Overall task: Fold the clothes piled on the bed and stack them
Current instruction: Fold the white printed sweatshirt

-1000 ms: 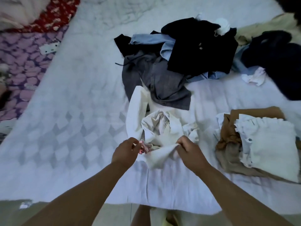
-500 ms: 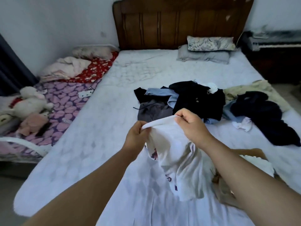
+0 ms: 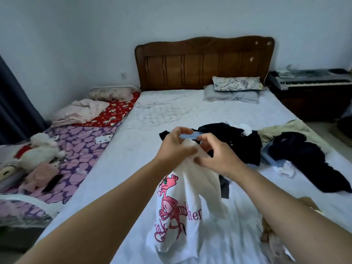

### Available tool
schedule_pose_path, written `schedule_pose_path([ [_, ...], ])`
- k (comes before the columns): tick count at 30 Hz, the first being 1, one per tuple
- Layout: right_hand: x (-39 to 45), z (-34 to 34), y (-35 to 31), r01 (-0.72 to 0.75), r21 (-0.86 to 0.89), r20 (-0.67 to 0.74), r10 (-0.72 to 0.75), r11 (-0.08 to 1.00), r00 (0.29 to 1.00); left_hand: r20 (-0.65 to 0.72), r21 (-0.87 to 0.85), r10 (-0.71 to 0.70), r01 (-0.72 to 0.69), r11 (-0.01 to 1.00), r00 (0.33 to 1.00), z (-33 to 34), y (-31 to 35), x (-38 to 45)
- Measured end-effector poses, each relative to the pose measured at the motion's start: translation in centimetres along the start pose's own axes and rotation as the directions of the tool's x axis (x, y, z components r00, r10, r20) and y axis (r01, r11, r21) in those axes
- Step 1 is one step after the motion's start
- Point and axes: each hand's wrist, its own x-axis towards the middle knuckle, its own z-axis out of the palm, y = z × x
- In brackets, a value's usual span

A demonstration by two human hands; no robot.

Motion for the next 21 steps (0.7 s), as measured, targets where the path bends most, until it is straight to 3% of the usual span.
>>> schedule_pose_path([
  [2, 0.5, 1.2, -0.9, 0.000, -0.049, -0.020, -0.001, 0.999, 1.000, 0.021, -0.059, -0.009, 0.010, 0.998, 1.000, -0.9, 0.4, 0.2],
  [8, 2.1, 2.7, -1.5, -0.064, -0.200, -0.315, -0.002, 0.978, 0.949, 0.010, -0.171, -0.010, 0.012, 0.985, 1.000, -4.1, 0.5, 1.2],
  [12, 2.7, 3.6, -2.6, -0.019, -0.120, -0.310, -0.019, 0.993, 0.951, -0.022, -0.173, 0.017, -0.021, 0.985, 1.000, -5.7, 0.3, 1.5],
  [16, 3.0, 5.4, -3.4, 0.145, -0.127, -0.363, -0.182, 0.981, 0.914, -0.004, -0.202, 0.045, -0.044, 0.978, 0.999, -6.3, 0.3, 1.3],
  [21, 3.6, 6.6, -3.9, 0.033, -0.182, -0.413, -0.107, 0.983, 0.905, 0.003, -0.214, 0.081, -0.079, 0.974, 0.997, -6.8, 0.5, 1.2],
])
